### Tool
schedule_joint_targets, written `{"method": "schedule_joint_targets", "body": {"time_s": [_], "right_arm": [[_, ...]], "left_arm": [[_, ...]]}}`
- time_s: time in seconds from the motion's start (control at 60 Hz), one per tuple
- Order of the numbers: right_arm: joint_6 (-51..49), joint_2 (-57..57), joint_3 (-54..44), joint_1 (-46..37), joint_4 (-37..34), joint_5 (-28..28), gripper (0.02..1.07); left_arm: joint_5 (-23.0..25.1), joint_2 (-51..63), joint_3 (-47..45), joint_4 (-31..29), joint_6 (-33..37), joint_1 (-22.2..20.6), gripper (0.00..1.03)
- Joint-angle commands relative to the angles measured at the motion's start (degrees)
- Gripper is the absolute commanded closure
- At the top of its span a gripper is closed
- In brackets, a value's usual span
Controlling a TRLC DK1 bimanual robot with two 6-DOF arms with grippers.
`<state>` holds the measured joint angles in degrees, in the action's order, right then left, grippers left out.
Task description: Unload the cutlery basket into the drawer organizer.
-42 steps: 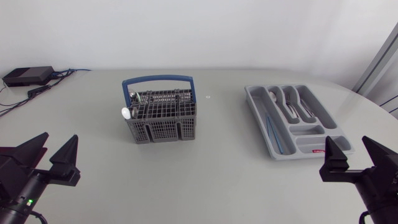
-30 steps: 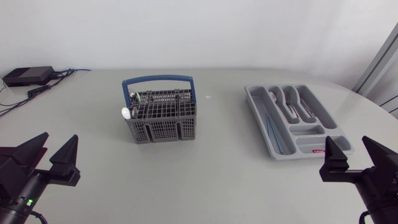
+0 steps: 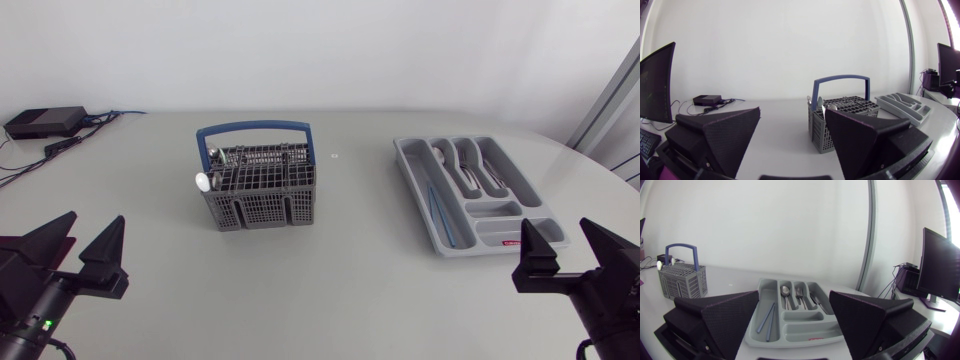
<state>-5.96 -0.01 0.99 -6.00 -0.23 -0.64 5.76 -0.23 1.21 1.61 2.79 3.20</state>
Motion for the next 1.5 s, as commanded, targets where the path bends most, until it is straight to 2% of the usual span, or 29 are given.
{"method": "schedule_joint_targets", "body": {"time_s": [0.0, 0.15, 0.283, 0.5, 0.583, 0.75, 0.9, 0.967, 1.017, 1.167, 1.217, 1.283, 1.317, 1.367, 1.417, 1.483], "right_arm": [[1.03, -0.43, -0.56, 1.08, 0.14, 0.21, 0.05], [1.03, -0.08, 2.17, 3.63, 0.23, 0.73, 0.06], [1.12, 4.49, 4.98, 7.32, 2.08, 2.49, 0.06], [1.47, 21.28, 10.61, 13.82, 9.28, 6.53, 0.06], [1.83, 27.87, 13.77, 15.67, 10.60, 7.41, 0.06], [3.67, 39.65, 19.84, 18.74, 10.78, 7.68, 0.06], [3.58, 47.38, 25.20, 24.37, 8.75, 10.66, 0.06], [3.58, 50.64, 27.57, 26.21, 7.61, 11.54, 0.06], [3.50, 53.10, 29.50, 27.36, 6.29, 11.89, 0.06], [2.62, 59.95, 35.48, 30.26, -0.56, 11.63, 0.06], [0.51, 61.18, 36.27, 30.96, -1.18, 10.58, 0.06], [-2.57, 62.76, 37.33, 31.31, -2.06, 9.17, 0.06], [-4.77, 63.91, 37.94, 31.40, -3.20, 8.82, 0.06], [-7.67, 66.10, 39.08, 31.40, -4.17, 8.73, 0.06], [-7.84, 68.21, 39.96, 31.31, -4.52, 8.12, 0.06], [-7.84, 70.85, 41.37, 30.26, -5.04, 4.42, 0.07]], "left_arm": [[0.39, -0.56, 2.83, 0.68, 0.20, -0.39, 0.05], [0.39, 1.11, 8.63, -3.10, 0.20, -1.62, 0.05], [0.39, 10.16, 14.52, -4.16, -0.24, -3.20, 0.05], [0.39, 28.18, 22.78, -3.98, -0.77, -3.82, 0.07], [0.39, 36.44, 27.18, -4.24, -1.12, -3.55, 0.11], [0.92, 49.80, 35.79, -9.60, -1.56, -2.94, 0.12], [1.62, 58.06, 41.50, -13.65, 0.47, -2.67, 0.12], [1.62, 63.51, 44.67, -14.88, 3.37, -1.00, 0.16], [1.54, 67.29, 46.95, -16.11, 8.99, -0.30, 0.18], [1.71, 75.99, 52.40, -21.38, 12.42, 3.04, 0.17], [4.08, 78.01, 53.72, -22.70, 14.88, 3.57, 0.17], [11.20, 81.18, 55.56, -23.84, 17.34, 5.85, 0.17], [13.31, 83.02, 56.44, -23.84, 18.22, 6.73, 0.17], [14.10, 86.01, 58.03, -23.75, 19.54, 6.99, 0.17], [17.27, 89.09, 59.52, -23.75, 20.86, 7.78, 0.17], [18.23, 92.87, 61.37, -22.79, 22.00, 8.05, 0.17]]}}
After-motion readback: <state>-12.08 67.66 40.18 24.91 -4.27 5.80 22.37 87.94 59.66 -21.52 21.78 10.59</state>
